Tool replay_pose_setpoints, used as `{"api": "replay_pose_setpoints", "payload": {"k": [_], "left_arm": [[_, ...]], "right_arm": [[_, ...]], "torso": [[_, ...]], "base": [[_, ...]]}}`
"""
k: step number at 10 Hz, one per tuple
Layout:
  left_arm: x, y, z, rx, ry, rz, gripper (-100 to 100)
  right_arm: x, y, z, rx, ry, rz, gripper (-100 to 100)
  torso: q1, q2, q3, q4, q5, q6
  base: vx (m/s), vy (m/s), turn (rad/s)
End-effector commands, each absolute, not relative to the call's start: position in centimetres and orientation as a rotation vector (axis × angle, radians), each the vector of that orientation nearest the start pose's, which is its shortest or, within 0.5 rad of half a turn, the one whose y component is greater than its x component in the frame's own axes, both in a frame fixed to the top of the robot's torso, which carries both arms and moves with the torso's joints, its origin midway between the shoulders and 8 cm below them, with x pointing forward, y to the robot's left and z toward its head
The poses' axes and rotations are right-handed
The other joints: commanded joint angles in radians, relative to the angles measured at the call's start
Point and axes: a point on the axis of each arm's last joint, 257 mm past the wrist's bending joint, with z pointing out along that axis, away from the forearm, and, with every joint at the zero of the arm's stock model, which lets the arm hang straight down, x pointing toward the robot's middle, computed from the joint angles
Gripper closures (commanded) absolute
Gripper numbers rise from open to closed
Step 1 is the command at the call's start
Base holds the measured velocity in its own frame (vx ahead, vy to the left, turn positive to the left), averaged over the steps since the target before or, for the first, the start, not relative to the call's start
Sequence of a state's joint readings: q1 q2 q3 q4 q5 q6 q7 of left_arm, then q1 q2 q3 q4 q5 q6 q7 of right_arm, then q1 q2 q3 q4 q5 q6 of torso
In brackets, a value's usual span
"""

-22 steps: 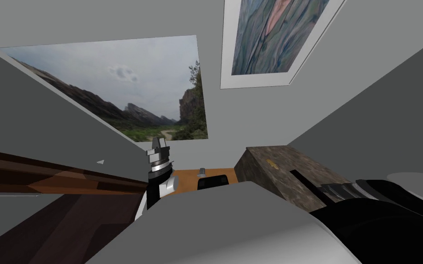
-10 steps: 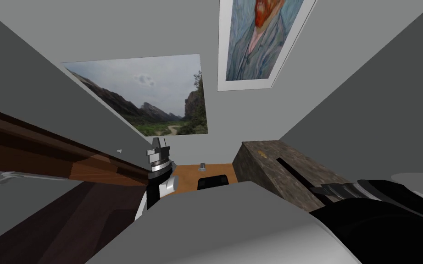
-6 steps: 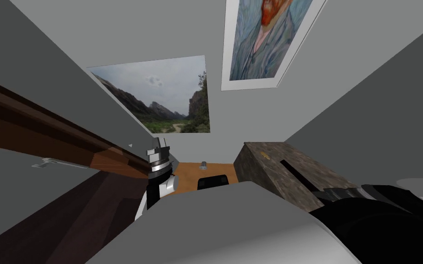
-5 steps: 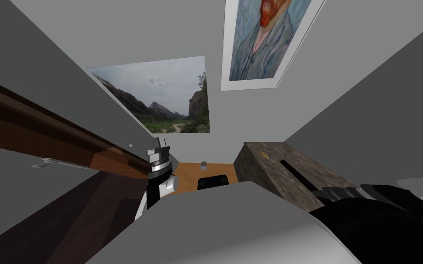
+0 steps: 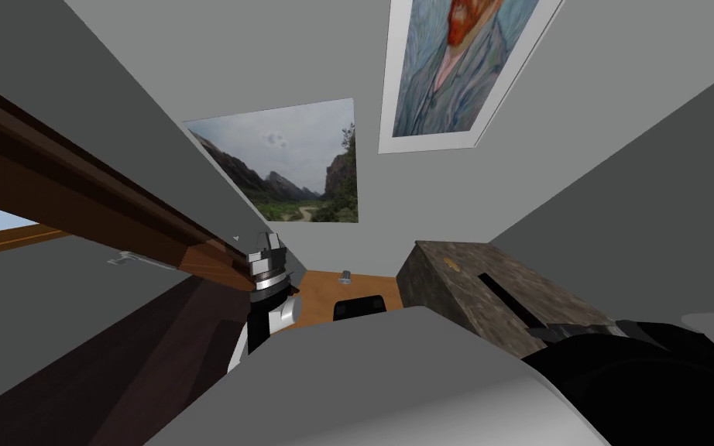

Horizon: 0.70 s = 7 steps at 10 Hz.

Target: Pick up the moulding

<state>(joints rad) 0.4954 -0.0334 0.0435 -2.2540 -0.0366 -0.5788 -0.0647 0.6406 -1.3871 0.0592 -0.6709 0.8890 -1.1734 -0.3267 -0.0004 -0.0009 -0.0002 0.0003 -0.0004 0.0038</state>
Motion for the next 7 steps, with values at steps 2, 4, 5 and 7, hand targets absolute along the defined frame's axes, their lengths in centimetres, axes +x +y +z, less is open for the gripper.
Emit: {"api": "replay_pose_setpoints", "payload": {"k": [2, 4, 5, 7], "left_arm": [[33.3, 29.0, 2.9, -0.583, 0.581, -1.189, 0], [33.3, 29.0, 2.9, -0.583, 0.581, -1.188, 0], [33.3, 29.0, 2.9, -0.583, 0.582, -1.188, 0], [33.3, 29.0, 2.9, -0.583, 0.581, -1.189, 0]], "right_arm": [[0.2, -69.8, -31.8, 0.239, 2.983, 0.160, -100], [0.1, -69.1, -32.3, 0.281, 2.965, 0.196, -100], [0.6, -69.0, -32.2, 0.292, 2.948, 0.201, -100], [-2.1, -69.2, -32.5, 0.320, 2.990, 0.178, -100]], "torso": [[0.000, 0.002, 0.001, 0.000, 0.000, -0.002], [-0.001, 0.003, 0.002, 0.001, 0.000, 0.001], [-0.001, 0.001, 0.001, 0.000, 0.000, 0.000], [0.000, 0.003, 0.001, 0.000, 0.000, -0.002]], "base": [[-0.075, -0.002, 0.294], [-0.026, -0.004, -0.019], [0.000, 0.000, 0.000], [-0.085, 0.006, 0.329]]}}
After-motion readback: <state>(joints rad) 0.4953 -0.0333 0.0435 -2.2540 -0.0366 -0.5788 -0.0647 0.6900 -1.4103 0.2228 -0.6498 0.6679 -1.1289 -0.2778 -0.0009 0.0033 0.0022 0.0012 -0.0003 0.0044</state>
